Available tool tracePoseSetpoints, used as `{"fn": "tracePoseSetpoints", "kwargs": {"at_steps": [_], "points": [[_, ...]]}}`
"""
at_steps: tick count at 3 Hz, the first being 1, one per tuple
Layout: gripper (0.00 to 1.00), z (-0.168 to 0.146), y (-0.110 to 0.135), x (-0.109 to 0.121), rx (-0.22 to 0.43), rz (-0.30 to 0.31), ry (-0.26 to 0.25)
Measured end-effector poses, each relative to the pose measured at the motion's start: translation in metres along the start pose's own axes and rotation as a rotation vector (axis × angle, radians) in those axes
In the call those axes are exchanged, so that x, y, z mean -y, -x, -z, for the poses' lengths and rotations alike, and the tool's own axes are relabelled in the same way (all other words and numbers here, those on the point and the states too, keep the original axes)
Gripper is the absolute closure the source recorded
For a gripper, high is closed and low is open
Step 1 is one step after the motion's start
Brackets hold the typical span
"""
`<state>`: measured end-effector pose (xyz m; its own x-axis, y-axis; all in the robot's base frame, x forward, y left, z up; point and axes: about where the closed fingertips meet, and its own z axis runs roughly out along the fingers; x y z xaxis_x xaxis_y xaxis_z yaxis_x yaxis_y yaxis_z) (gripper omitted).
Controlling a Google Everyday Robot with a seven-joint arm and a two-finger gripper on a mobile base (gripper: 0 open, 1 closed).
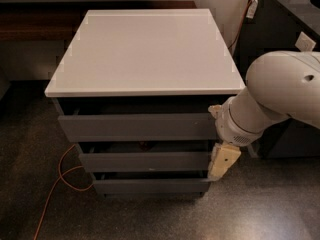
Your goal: Pick coke can from middle drawer and place on counter
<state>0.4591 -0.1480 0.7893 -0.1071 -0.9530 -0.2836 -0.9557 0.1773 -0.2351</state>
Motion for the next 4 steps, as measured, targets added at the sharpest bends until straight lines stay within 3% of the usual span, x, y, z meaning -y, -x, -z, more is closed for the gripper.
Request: {"fn": "tracePoseSetpoints", "kwargs": {"at_steps": [1,4], "points": [[0.00,-0.011,0.002,-0.002,0.008,0.002,0.014],[0.00,-0.158,0.004,-0.023,0.014,0.039,0.055]]}}
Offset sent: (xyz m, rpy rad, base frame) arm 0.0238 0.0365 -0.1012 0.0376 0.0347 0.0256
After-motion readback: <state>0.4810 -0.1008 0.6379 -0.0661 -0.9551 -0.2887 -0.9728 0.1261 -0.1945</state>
